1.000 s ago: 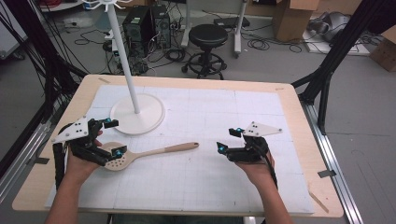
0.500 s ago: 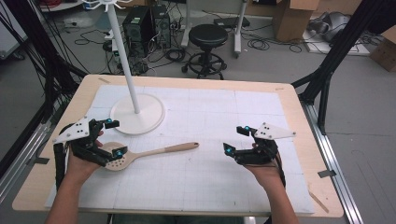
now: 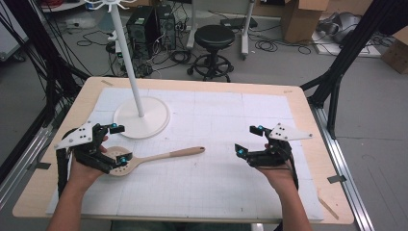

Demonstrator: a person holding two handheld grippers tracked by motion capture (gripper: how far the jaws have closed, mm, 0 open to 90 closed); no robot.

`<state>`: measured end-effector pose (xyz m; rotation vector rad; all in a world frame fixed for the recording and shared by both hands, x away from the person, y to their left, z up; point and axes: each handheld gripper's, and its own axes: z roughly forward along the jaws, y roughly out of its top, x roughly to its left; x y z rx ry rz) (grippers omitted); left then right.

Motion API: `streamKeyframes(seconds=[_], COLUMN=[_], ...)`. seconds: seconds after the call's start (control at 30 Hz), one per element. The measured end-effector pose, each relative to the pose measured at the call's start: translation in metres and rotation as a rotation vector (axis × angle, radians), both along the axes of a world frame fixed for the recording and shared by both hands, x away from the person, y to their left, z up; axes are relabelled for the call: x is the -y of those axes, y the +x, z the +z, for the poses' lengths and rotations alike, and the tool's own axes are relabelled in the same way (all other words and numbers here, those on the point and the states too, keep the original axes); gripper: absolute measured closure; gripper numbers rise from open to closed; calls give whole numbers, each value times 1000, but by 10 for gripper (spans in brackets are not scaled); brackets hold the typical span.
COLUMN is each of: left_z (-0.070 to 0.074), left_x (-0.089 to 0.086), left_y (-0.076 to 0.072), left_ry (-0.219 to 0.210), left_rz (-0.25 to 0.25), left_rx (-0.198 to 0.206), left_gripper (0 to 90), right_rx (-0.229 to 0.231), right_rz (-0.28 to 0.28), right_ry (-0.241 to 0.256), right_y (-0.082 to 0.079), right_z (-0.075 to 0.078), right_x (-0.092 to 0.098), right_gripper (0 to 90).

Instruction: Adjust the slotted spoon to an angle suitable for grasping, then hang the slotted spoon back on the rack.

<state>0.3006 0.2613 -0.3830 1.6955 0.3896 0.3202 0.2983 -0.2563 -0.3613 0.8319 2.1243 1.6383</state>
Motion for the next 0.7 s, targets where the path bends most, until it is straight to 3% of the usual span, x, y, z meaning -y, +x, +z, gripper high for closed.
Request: streamKeyframes(seconds=[0.47,0.7], left_z=[0,0], left_x=[1,-1], left_y=[0,-2], left_ry=[28,40], left_rz=[6,0], left_rx=[-2,-14], left_gripper=[23,23], right_rx=[-2,-26], right_rz=[-6,-12], right_ry=[-32,-35], right_y=[1,3], right_z=[-1,-4], right_x=[0,0], right_gripper=[105,105])
